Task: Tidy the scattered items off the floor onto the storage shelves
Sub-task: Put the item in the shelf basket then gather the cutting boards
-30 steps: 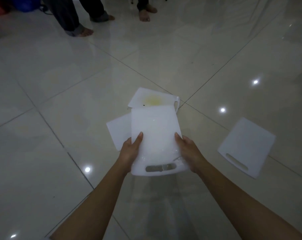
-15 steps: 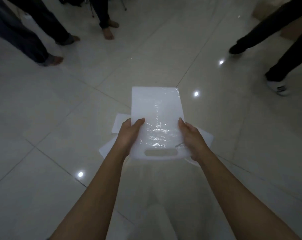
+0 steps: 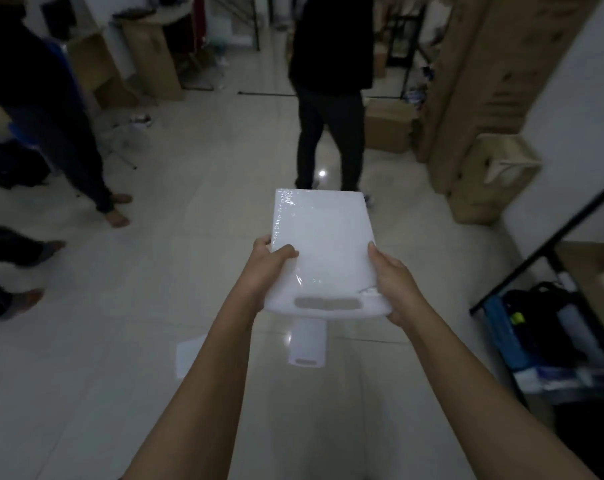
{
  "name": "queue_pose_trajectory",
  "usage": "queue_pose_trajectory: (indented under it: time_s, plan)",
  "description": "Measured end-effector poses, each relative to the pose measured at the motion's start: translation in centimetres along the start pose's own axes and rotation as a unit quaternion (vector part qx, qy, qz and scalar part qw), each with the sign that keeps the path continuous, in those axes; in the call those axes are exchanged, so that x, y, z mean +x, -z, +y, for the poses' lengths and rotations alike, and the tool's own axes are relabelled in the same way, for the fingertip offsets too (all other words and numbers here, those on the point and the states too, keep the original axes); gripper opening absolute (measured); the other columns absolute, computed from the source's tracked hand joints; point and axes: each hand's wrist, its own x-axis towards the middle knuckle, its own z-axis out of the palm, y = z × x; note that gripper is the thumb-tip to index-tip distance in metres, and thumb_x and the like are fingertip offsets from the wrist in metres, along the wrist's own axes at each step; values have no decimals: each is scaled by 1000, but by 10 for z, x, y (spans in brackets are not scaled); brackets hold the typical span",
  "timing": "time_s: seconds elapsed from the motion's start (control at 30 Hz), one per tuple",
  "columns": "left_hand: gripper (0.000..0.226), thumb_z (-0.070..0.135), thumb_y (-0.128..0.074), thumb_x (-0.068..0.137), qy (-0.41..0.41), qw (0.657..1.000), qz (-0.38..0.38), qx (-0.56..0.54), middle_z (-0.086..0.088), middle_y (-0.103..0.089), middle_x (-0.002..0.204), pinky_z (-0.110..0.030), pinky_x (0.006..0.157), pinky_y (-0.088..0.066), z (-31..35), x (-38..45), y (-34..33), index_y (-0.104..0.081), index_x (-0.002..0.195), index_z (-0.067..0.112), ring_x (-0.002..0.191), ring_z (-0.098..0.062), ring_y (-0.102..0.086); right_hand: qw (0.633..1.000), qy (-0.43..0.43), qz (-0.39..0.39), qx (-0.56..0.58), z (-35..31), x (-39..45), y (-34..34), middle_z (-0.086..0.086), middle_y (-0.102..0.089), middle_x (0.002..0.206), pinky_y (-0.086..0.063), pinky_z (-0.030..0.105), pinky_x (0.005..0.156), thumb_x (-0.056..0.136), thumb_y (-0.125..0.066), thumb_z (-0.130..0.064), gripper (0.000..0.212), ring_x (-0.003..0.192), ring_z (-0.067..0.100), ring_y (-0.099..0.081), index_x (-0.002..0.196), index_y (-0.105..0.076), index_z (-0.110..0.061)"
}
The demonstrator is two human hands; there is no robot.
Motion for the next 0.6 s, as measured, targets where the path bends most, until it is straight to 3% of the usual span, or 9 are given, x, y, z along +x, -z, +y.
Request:
queue_pose_trajectory:
  time_s: [0.1,0.23,0.37,0.47,0.53,0.6]
  plan:
    - [57,26,-67,77,-7,998,-62,-4,-5,-67,113,-27,57,-50,35,-17,-52,-47,130,15,84,-20,-69,998,11,56,17,-37,-31,54,-5,-73,89,-55,25,67,102,-48,-37,27,71,8,-69,92,-65,-19]
    - [44,19,-64,85,-24,989,-145,-11,-6,-68,112,-26,56,-51,62,-34,-133,-52,127,14,84,-22,-69,988,35,144,46,-66,-69,130,-8,-74,78,-55,31,77,102,-49,-36,29,75,11,-70,89,-67,-17]
    - [32,13,-62,88,-40,970,-238,-12,-6,-71,107,-28,58,-54,85,-59,-223,-59,120,14,84,-24,-69,968,53,230,89,-85,-111,205,-6,-72,78,-53,28,62,102,-48,-36,28,69,11,-68,88,-64,-18]
    - [33,10,-62,88,-48,949,-312,-3,-9,-72,109,-38,76,-57,101,-84,-292,-61,120,12,93,-30,-69,942,69,310,108,-96,-146,263,-7,-69,80,-51,22,56,102,-49,-35,26,69,9,-65,95,-64,-16]
    - [35,8,-61,88,-61,931,-361,-8,-8,-72,111,-39,79,-57,110,-103,-336,-62,121,15,96,-29,-68,924,86,356,113,-104,-171,301,-4,-69,88,-50,23,57,101,-50,-35,25,75,11,-65,101,-64,-14]
    - [36,4,-59,88,-74,908,-411,-21,-6,-72,111,-34,74,-56,118,-122,-379,-63,121,17,92,-25,-69,907,97,392,120,-111,-196,336,0,-68,90,-51,26,61,102,-50,-33,25,75,13,-65,94,-64,-14]
